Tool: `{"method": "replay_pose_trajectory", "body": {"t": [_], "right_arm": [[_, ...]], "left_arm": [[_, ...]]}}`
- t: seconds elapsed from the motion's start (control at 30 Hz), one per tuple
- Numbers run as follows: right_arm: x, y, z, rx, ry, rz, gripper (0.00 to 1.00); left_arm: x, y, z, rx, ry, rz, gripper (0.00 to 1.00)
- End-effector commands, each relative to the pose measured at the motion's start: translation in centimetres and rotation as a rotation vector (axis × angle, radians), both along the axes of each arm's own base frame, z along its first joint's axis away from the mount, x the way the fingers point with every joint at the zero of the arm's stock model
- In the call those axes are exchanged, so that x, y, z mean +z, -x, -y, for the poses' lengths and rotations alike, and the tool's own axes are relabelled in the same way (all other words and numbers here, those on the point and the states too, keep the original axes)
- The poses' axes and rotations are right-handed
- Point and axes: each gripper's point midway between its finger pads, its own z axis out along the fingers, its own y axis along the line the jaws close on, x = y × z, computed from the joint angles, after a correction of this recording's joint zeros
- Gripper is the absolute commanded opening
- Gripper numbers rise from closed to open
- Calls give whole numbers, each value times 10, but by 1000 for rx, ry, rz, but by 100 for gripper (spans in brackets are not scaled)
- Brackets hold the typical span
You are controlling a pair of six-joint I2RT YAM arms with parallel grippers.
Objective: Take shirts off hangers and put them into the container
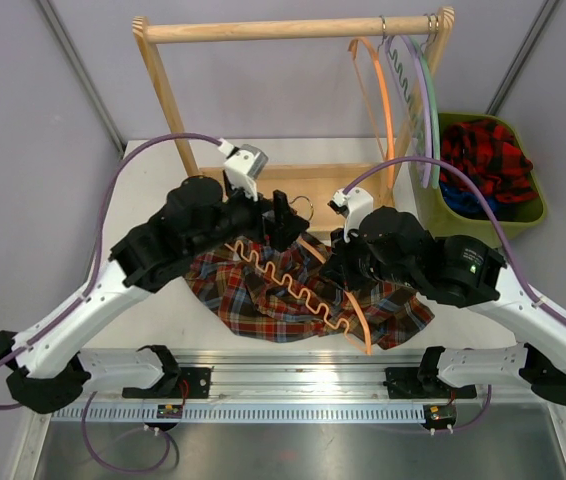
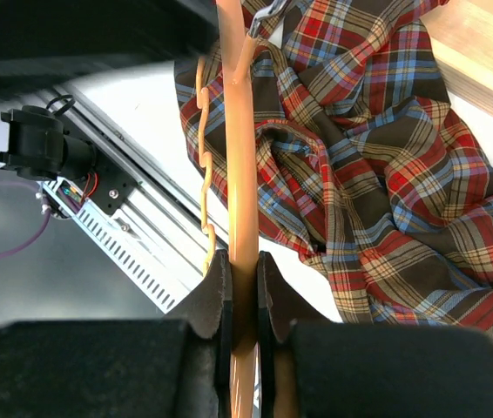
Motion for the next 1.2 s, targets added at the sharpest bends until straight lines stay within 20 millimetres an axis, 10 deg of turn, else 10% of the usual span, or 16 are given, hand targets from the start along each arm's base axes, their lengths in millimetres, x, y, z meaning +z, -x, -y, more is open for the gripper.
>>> {"method": "replay_pose_trajectory", "body": {"t": [0.0,0.17,0.37,0.83,1.17], "right_arm": [[34,-7,-5,-9,-89,84,0],[45,-23,4,-81,-55,149,0],[71,-70,10,-266,49,309,0],[170,-138,7,-567,161,601,0],[194,-175,15,-663,168,677,0]], "left_arm": [[49,-3,-27,117,146,115,99],[66,18,-76,211,254,174,99],[37,38,-115,273,271,126,99],[-11,59,-138,281,238,45,99],[-14,66,-144,273,251,37,99]]}}
